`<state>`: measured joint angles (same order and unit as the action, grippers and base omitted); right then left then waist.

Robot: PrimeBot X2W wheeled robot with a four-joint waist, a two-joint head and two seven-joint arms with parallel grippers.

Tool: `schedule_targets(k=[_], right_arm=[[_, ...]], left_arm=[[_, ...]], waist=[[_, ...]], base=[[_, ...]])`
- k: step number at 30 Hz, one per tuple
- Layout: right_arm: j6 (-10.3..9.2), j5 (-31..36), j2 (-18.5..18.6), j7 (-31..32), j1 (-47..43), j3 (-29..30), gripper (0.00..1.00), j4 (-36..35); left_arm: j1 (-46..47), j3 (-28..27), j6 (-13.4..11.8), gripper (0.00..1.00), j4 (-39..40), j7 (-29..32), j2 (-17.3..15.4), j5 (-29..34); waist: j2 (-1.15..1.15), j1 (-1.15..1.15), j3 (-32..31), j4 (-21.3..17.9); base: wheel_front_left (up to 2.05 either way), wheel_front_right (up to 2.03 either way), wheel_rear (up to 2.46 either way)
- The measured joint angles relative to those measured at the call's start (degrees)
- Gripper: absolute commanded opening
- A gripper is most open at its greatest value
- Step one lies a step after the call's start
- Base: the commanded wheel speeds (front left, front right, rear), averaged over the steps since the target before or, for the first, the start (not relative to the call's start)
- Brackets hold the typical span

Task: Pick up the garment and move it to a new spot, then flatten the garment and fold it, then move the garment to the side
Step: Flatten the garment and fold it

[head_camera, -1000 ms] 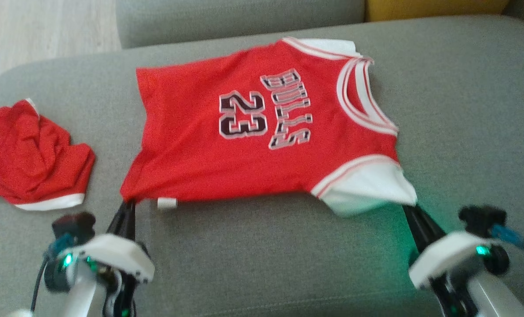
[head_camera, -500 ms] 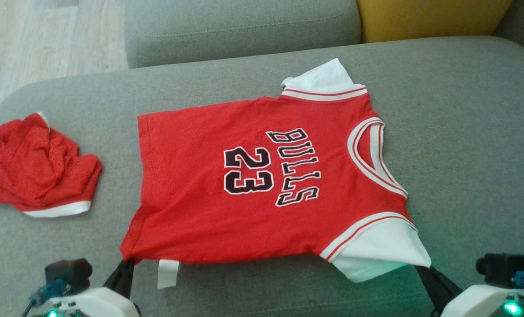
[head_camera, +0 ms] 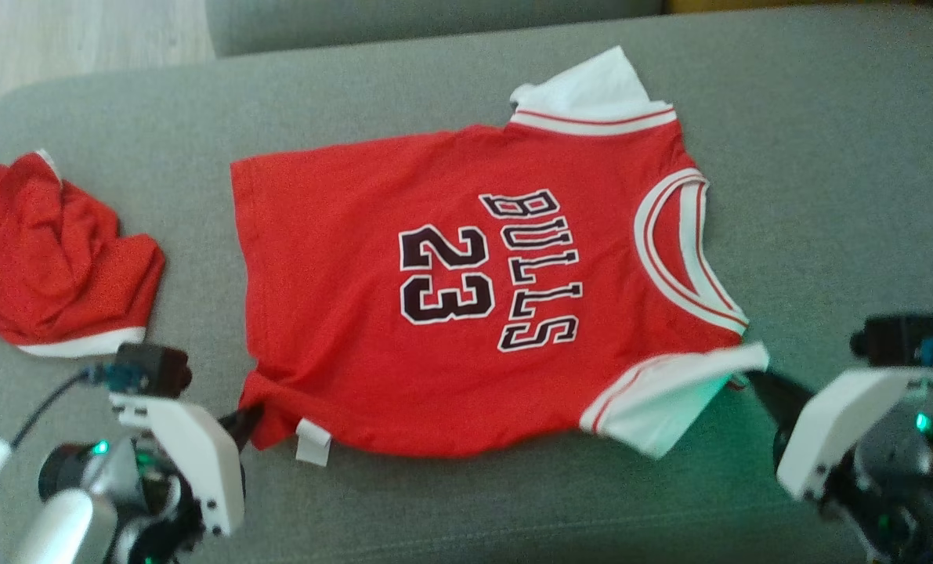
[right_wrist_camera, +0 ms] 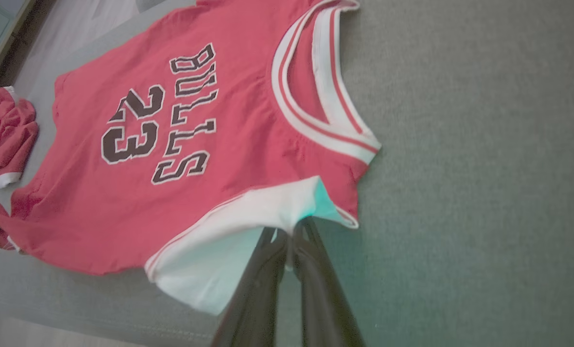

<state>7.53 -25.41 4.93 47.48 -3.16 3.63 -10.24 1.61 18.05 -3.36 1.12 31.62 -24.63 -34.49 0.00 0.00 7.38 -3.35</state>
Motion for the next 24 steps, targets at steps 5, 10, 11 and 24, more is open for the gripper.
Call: schedule_targets(k=[5,10,11,24], right_arm=[[0.00,-1.24,0.94,-1.65,8.60,0.65,0.00,4.45],[0.00,-2.22,1.24,-4.82,17.84,0.96,0.00,12.45],[0.00,-2.42,1.35,-5.55,19.11,0.82,0.00,14.00],[0.00,-1.70,3.47,-33.31,22.29,-6.06,1.00,21.13]], left_arm=[[6.09,-0.35,1.94,0.00,-3.14,3.67,0.12,-4.23],[12.59,-0.90,2.93,0.00,-6.91,3.50,0.57,-5.16],[13.55,-1.04,3.14,0.00,-7.64,3.08,0.89,-5.17],[16.91,-3.54,1.58,1.00,-13.66,-18.33,6.72,-0.19]], waist=[[0.00,0.00,3.23,0.35],[0.00,0.00,6.11,0.68],[0.00,0.00,6.57,0.77],[0.00,0.00,8.66,1.82]], base=[[0.00,0.00,0.00],[0.00,0.00,0.00],[0.00,0.00,0.00],[0.00,0.00,0.00]])
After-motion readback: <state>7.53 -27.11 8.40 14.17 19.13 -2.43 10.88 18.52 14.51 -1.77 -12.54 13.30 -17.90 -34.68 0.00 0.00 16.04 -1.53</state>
